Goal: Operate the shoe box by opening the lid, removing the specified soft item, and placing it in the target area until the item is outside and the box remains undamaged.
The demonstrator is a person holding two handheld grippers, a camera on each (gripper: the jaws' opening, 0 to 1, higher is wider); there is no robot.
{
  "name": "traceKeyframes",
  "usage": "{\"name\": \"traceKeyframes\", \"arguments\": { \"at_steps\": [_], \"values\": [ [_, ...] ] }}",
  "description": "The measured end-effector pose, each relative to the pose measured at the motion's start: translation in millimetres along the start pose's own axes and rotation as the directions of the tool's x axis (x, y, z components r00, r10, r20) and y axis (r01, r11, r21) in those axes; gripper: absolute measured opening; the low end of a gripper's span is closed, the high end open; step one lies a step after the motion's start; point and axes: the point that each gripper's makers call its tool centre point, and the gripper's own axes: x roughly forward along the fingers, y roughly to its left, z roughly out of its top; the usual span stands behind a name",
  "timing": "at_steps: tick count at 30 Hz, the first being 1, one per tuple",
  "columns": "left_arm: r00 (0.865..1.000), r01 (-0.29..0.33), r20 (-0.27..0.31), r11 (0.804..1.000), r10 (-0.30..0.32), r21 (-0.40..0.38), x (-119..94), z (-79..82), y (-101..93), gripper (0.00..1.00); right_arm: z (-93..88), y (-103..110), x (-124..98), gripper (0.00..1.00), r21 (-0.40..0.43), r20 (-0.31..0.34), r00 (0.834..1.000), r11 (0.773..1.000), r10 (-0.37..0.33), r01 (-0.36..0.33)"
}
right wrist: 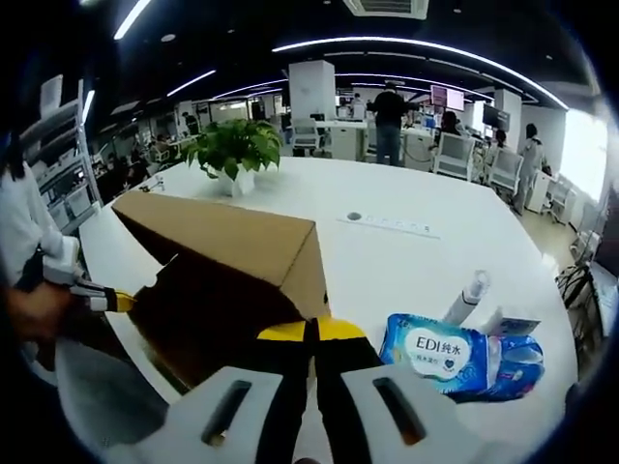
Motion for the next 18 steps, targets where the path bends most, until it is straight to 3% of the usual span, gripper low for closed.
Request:
{"name": "traceKeyframes", "arguments": {
  "at_steps": [18],
  "values": [
    [1.000,0.020,-0.008,1.000,-0.020,-0.018,-1.4,-2.3,-0.5,0.02,-17.1,2.7,-3.7,0.01,0.030,-0.011,1.000,1.000,-0.003,0.004]
  ]
}}
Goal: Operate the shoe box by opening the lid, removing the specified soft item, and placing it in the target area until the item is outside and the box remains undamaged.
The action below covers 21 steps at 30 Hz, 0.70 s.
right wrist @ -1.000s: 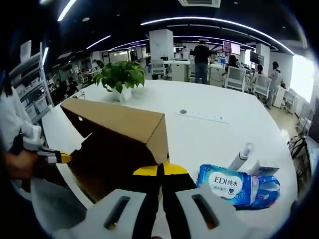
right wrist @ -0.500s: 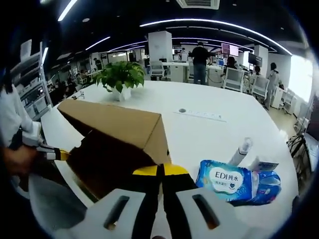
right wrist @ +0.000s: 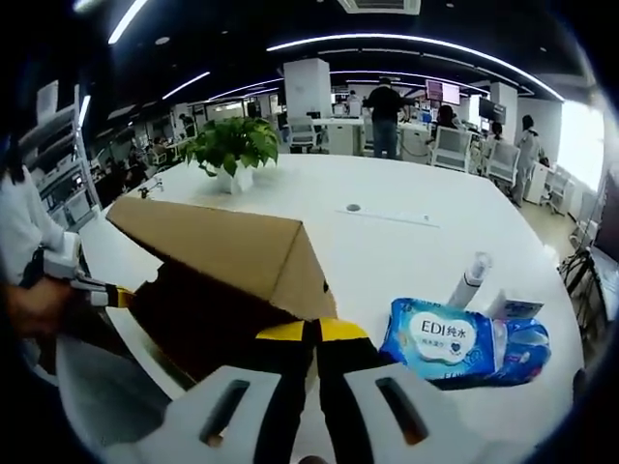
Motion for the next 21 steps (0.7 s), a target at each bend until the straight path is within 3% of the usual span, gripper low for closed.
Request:
{"name": "traceKeyframes", "arguments": {
  "at_steps": [11,21],
  "values": [
    [1.000,0.019,-0.013,1.000,-0.019,0.003,-2.6,-4.2,-1.8,0.03,-18.2,2.0,-1.0,0.02,0.034,-0.028,1.000,0.999,0.005,-0.004],
    [0.996,0.080,-0.039,0.997,-0.079,0.011,-6.3,-11.2,-6.2,0.08,-27.6,2.6,-2.9,0.03,0.082,-0.038,0.999,0.997,0.016,-0.013]
  ]
}}
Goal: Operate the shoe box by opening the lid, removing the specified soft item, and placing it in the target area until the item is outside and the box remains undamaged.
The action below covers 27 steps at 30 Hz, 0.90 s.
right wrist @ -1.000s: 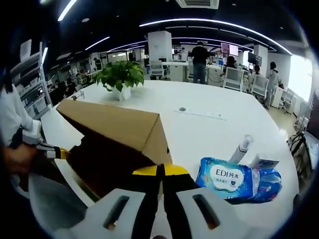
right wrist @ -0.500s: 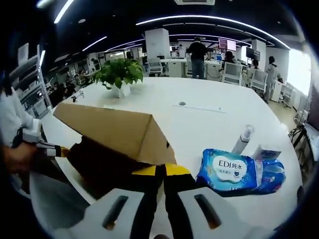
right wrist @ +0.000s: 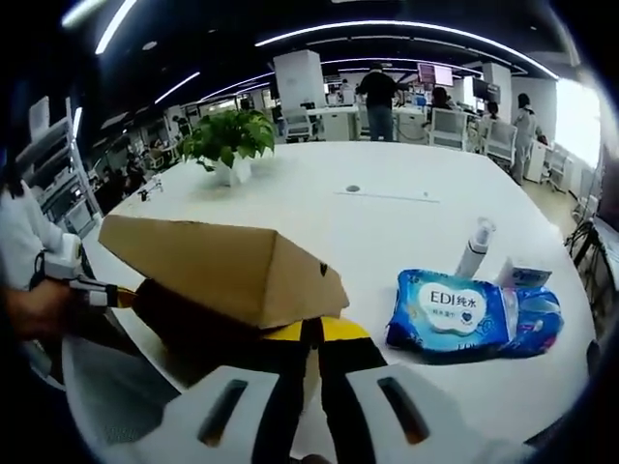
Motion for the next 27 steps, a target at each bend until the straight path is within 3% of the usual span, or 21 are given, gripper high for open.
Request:
{"name": "traceKeyframes", "arguments": {
  "at_steps": [8,18,27],
  "values": [
    [0.997,0.077,0.019,0.997,-0.076,-0.014,-7.7,2.2,-11.9,0.18,-5.9,-1.0,0.2,0.03,0.036,-0.008,1.000,0.999,0.004,-0.003],
    [0.994,0.095,0.054,0.995,-0.096,0.010,-31.8,10.1,-24.4,0.18,-13.5,-0.5,0.4,0.03,0.047,-0.020,1.000,0.999,0.012,-0.011],
    [0.982,0.095,0.154,0.991,-0.109,0.095,-48.2,35.9,-39.5,0.11,-17.5,-0.6,-0.9,0.03,0.034,-0.031,0.999,0.999,0.013,-0.012]
  ]
}}
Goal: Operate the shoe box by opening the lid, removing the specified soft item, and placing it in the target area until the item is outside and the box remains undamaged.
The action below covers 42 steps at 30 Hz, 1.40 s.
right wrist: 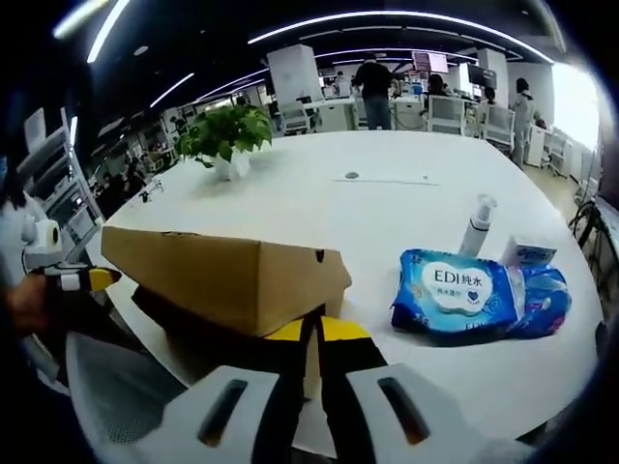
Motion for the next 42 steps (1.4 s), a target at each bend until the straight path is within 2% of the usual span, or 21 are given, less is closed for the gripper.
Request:
{"name": "traceKeyframes", "arguments": {
  "at_steps": [6,18,25,32,42],
  "values": [
    [1.000,0.002,0.014,1.000,-0.002,-0.014,0.1,4.3,0.2,0.11,-3.6,0.8,-0.8,0.03,-0.015,-0.013,1.000,1.000,0.004,-0.005],
    [1.000,0.008,-0.005,1.000,-0.009,-0.005,2.8,-1.4,-3.4,0.10,-15.0,5.9,-3.7,0.05,-0.044,-0.049,0.998,0.998,0.033,-0.035],
    [1.000,0.004,-0.024,1.000,-0.004,-0.009,3.6,-7.5,-4.0,0.11,-23.4,13.1,-14.1,0.05,-0.066,-0.069,0.996,0.996,0.058,-0.062],
    [0.999,0.000,-0.053,1.000,0.000,-0.013,5.4,-19.9,-1.5,0.11,-33.2,32.9,-17.6,0.05,-0.112,-0.087,0.991,0.987,0.103,-0.113],
    [0.996,-0.009,-0.086,1.000,0.008,-0.016,9.1,-31.9,3.4,0.11,-39.7,30.3,-16.7,0.05,-0.144,-0.115,0.989,0.983,0.094,-0.110]
  ]
}}
